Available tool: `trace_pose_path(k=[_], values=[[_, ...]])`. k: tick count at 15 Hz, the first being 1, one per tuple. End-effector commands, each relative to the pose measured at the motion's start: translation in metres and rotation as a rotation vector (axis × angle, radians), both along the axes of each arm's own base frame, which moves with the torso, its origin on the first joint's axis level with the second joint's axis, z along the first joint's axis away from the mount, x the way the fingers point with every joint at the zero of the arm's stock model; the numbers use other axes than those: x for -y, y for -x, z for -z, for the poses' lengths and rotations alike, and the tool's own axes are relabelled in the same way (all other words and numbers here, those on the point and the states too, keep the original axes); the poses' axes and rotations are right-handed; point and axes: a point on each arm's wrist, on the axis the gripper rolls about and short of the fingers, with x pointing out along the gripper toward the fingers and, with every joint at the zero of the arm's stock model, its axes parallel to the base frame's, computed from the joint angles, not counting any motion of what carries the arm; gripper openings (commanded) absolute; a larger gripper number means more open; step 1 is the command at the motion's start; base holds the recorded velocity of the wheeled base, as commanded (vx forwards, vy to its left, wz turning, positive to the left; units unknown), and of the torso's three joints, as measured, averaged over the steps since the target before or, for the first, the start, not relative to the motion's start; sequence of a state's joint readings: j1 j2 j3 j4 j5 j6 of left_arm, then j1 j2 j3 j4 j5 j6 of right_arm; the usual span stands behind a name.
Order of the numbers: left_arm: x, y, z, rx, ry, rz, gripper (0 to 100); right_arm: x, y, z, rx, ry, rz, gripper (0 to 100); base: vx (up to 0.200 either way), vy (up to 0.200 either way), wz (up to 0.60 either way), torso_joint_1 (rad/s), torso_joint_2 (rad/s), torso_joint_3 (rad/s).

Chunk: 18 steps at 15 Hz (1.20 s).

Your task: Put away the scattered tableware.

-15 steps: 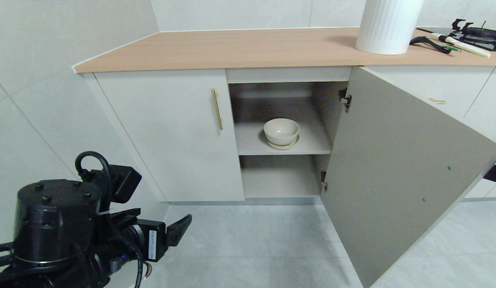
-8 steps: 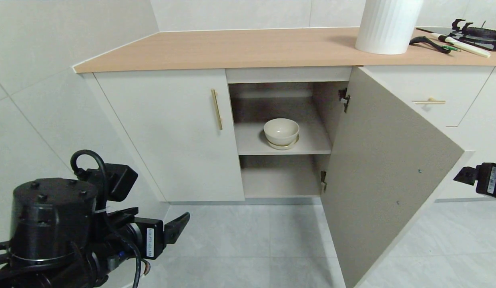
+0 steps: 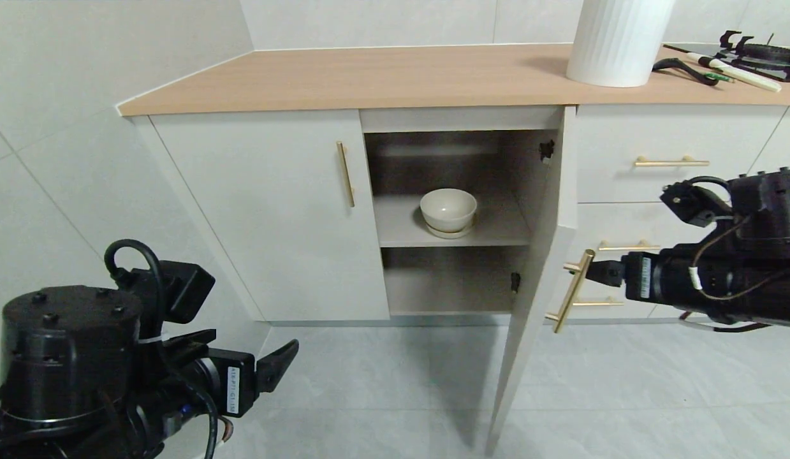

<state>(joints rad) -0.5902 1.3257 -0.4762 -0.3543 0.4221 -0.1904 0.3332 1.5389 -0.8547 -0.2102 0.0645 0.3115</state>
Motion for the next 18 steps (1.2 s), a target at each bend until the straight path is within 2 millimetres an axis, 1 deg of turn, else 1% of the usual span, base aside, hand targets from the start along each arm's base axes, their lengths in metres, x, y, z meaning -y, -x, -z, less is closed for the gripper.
trace_pose_path(k=[1, 3, 4, 11, 12, 14, 18], values=[[-0.002, 0.003, 0.0, 0.005, -0.011, 0.007, 100, -0.032, -0.029, 0.03, -0.028, -0.013, -0.054, 100, 0.0, 0.0, 0.0, 0.0, 0.0, 0.0], [-0.001, 0.002, 0.001, 0.004, -0.009, 0.008, 100, -0.045, -0.041, 0.043, -0.012, -0.093, -0.038, 100, 0.0, 0.0, 0.0, 0.0, 0.0, 0.0], [-0.001, 0.001, 0.001, 0.004, -0.008, 0.005, 100, -0.047, -0.045, 0.048, -0.006, -0.111, -0.027, 100, 0.0, 0.0, 0.0, 0.0, 0.0, 0.0], [0.001, 0.0, 0.004, -0.005, -0.024, 0.003, 100, -0.05, -0.051, 0.056, -0.019, -0.102, -0.008, 100, 0.0, 0.0, 0.0, 0.0, 0.0, 0.0], [0.0, 0.001, 0.006, -0.009, -0.026, 0.002, 100, -0.051, -0.053, 0.059, -0.019, -0.103, -0.009, 100, 0.2, 0.0, 0.0, -0.002, 0.01, 0.002], [0.0, 0.001, 0.005, -0.006, -0.025, 0.001, 100, -0.06, -0.057, 0.065, -0.013, -0.141, 0.003, 100, 0.2, 0.0, 0.0, -0.002, 0.0, 0.002], [0.0, 0.0, 0.005, -0.006, -0.023, 0.002, 100, -0.076, -0.072, 0.086, 0.025, -0.155, 0.064, 100, 0.2, 0.0, 0.0, 0.005, 0.0, 0.001]])
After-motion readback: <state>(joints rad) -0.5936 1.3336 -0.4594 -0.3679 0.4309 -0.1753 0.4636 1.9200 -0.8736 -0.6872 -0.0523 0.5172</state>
